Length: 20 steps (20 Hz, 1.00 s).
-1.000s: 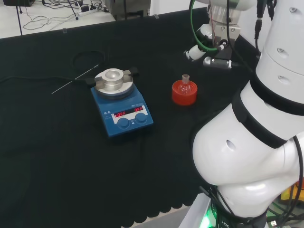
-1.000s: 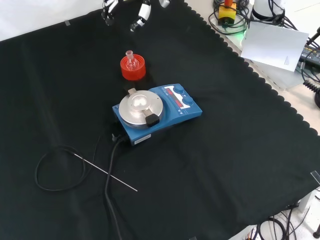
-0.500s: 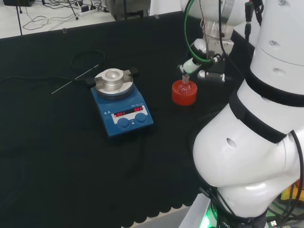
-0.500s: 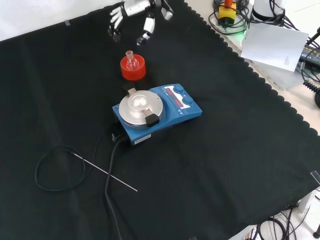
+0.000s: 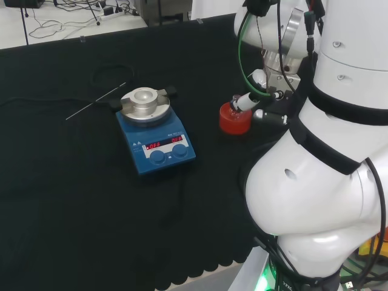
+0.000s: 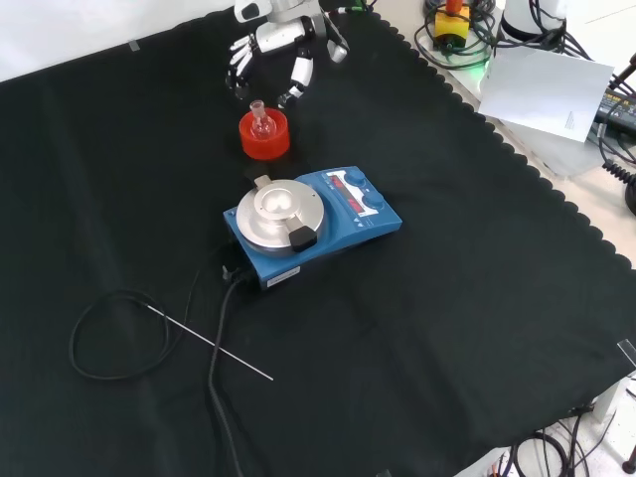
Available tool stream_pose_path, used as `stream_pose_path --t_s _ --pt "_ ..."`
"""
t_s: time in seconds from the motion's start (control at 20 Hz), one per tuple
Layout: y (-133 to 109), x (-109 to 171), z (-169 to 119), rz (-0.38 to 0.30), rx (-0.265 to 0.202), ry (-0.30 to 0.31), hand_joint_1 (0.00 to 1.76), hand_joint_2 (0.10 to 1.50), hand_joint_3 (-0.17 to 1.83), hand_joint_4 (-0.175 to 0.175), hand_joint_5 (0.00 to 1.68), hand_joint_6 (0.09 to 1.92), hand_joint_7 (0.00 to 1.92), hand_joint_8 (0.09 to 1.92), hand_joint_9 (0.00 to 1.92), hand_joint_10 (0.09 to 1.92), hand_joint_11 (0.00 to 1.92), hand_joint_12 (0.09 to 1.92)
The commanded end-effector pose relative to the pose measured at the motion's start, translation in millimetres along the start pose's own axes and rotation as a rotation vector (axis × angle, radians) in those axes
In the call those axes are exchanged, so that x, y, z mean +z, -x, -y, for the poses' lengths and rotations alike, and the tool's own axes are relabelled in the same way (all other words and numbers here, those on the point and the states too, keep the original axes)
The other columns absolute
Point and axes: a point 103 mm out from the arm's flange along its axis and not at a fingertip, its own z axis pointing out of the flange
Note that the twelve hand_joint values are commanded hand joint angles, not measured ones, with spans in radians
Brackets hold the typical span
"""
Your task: Pick up the round-bottom flask.
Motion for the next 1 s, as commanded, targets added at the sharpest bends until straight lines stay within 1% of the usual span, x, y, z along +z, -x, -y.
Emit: stream_pose_path --t_s 0.05,0.3,0.4,0.5,0.85,0.9,1.0 --pt "6 3 -3 -0.018 0.006 0.038 0.88 0.61 0.62 -0.048 0.59 0.63 0.3 0.74 0.49 0.7 0.13 1.41" --pt "8 2 -10 -0.037 0.018 0.044 0.88 0.61 0.62 -0.053 0.53 0.61 0.31 0.74 0.5 0.7 0.14 1.41" --pt "7 3 -12 -0.043 0.008 0.036 0.88 0.61 0.62 -0.054 0.51 0.61 0.31 0.74 0.5 0.7 0.14 1.41" --pt "6 5 -14 -0.029 0.001 0.031 0.88 0.6 0.62 -0.054 0.5 0.61 0.31 0.75 0.5 0.7 0.14 1.41" --pt "1 12 -21 -0.036 -0.002 0.022 0.86 0.6 0.61 -0.055 0.52 0.62 0.31 0.75 0.5 0.7 0.15 1.41" --pt "-14 21 -18 -0.018 -0.001 0.028 0.86 0.6 0.61 -0.056 0.52 0.63 0.31 0.75 0.5 0.7 0.15 1.4" --pt "-18 24 -18 -0.027 -0.001 0.023 0.85 0.6 0.61 -0.057 0.54 0.64 0.31 0.75 0.5 0.7 0.15 1.4"
